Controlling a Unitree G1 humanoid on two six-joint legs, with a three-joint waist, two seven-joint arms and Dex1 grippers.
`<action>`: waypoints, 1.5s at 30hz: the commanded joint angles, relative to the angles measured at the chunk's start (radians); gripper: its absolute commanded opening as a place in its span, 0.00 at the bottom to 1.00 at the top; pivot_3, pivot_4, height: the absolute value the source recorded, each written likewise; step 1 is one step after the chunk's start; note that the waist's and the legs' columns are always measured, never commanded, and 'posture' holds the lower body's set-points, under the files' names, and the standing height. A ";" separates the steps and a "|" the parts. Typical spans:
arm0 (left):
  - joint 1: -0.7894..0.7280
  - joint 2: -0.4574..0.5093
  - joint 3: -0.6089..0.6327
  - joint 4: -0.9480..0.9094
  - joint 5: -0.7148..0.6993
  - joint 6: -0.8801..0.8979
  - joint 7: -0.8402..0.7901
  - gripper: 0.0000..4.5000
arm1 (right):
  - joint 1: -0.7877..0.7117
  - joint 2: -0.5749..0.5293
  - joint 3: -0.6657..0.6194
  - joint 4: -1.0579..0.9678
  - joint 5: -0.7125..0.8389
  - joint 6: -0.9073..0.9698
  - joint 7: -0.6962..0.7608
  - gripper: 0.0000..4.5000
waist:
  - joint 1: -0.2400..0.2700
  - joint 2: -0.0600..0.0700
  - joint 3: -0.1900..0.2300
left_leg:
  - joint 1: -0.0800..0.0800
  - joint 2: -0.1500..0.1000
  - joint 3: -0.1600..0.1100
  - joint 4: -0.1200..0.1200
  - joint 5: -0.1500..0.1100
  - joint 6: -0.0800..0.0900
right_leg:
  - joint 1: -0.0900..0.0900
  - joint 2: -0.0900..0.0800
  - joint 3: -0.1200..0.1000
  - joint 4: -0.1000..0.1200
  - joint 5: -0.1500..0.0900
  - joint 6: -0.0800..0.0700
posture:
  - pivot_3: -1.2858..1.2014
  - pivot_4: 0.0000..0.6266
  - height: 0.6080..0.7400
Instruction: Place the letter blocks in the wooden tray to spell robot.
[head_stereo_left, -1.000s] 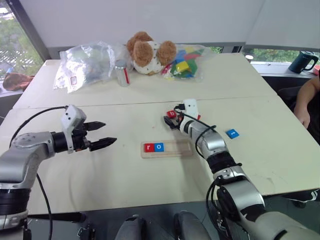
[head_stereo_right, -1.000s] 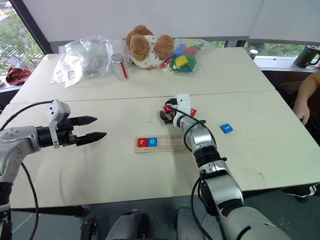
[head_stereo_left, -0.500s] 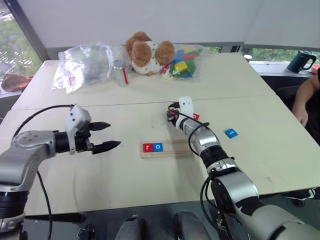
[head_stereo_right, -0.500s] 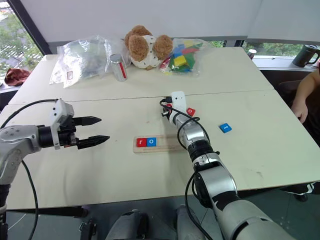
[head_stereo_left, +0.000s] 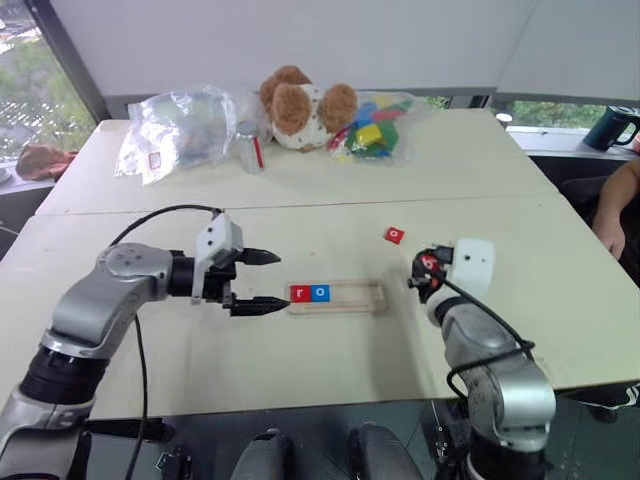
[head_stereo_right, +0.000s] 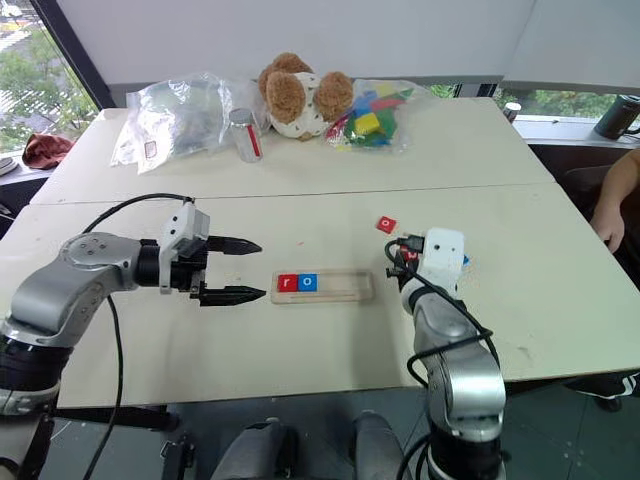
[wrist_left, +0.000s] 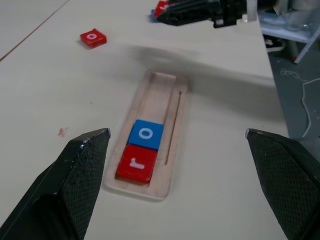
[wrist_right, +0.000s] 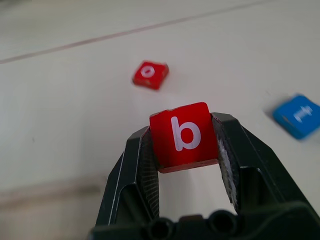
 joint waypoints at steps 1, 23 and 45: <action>-0.035 0.006 -0.026 0.040 0.039 -0.050 -0.034 1.00 | 0.022 0.056 -0.044 -0.014 -0.011 0.056 -0.034 0.26 | 0.001 0.000 0.000 | 0.003 0.000 0.000 0.000 0.000 0.000 | 0.003 0.000 0.000 0.000 0.000 0.000 | 0.52 0.24 1.00; -0.059 0.046 -0.052 0.094 0.077 -0.113 -0.149 1.00 | -0.028 -0.572 -0.205 0.285 0.294 -0.391 0.801 0.99 | 0.005 0.003 0.002 | 0.011 0.001 0.000 -0.001 -0.003 0.005 | 0.016 0.001 -0.002 -0.010 0.000 0.000 | 0.52 0.24 1.00; 0.115 0.198 0.100 -0.005 0.035 -0.039 -0.135 1.00 | -0.249 -0.763 0.062 1.150 0.185 -1.131 1.389 0.88 | 0.008 0.003 0.003 | 0.010 0.004 0.002 -0.001 -0.004 0.006 | 0.017 0.000 0.000 -0.014 0.000 0.000 | 0.52 0.24 1.00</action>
